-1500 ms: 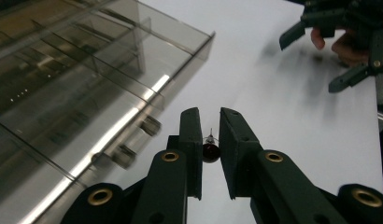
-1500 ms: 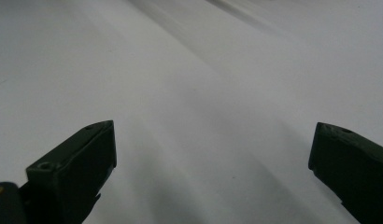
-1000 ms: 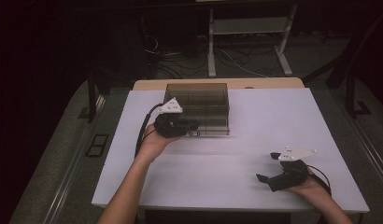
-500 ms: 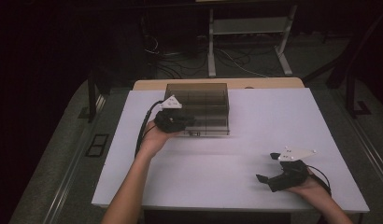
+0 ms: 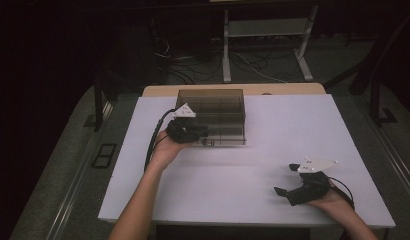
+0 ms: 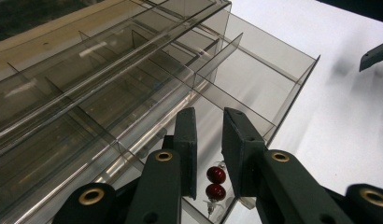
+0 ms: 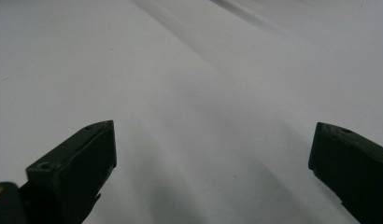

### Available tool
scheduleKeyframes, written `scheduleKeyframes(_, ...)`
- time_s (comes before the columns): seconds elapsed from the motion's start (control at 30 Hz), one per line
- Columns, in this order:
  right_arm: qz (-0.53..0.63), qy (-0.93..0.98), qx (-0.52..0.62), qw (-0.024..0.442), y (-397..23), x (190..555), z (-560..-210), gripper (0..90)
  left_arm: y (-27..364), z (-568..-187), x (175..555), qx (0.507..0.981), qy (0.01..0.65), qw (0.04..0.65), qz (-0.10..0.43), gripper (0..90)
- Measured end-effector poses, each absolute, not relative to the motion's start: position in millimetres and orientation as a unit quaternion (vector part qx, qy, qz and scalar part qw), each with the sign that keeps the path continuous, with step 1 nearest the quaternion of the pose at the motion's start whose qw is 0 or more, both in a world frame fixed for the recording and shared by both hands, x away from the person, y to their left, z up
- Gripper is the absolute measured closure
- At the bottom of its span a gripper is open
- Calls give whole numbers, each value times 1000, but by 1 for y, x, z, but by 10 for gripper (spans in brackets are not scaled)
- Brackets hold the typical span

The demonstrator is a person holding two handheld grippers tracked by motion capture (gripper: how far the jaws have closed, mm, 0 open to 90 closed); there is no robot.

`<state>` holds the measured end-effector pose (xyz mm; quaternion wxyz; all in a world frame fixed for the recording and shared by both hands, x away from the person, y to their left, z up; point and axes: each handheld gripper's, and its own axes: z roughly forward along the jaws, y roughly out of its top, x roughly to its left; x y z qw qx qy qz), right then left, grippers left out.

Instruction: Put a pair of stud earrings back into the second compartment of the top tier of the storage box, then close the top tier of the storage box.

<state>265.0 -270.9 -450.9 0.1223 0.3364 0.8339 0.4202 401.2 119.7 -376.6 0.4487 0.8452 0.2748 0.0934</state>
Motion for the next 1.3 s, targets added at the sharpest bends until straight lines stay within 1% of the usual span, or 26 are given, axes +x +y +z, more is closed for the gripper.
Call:
scheduleKeyframes(0.1,420,834,337,122,-271,265,-451,4,123,-372,399,841,273,457,93,779)
scheduleKeyframes(0.33,422,832,339,123,-272,264,-450,4,127,-367,383,839,267,466,88,893)
scheduleKeyframes(0.57,421,832,338,124,-272,264,-450,4,131,-371,366,846,262,457,82,894)
scheduleKeyframes(0.67,422,831,340,123,-272,264,-450,4,130,-375,367,854,261,443,83,894)
scheduleKeyframes(0.87,422,831,341,122,-272,265,-450,4,130,-382,371,858,261,437,68,894)
scheduleKeyframes(0.93,422,831,341,122,-272,265,-450,4,131,-382,371,859,265,430,86,894)
scheduleKeyframes(1.03,421,832,339,124,-272,264,-451,4,133,-383,372,853,269,440,78,894)
scheduleKeyframes(1.17,420,832,339,124,-271,264,-450,4,130,-382,371,849,267,448,86,895)
scheduleKeyframes(1.3,421,833,338,124,-271,264,-450,4,129,-383,372,846,266,455,82,895)
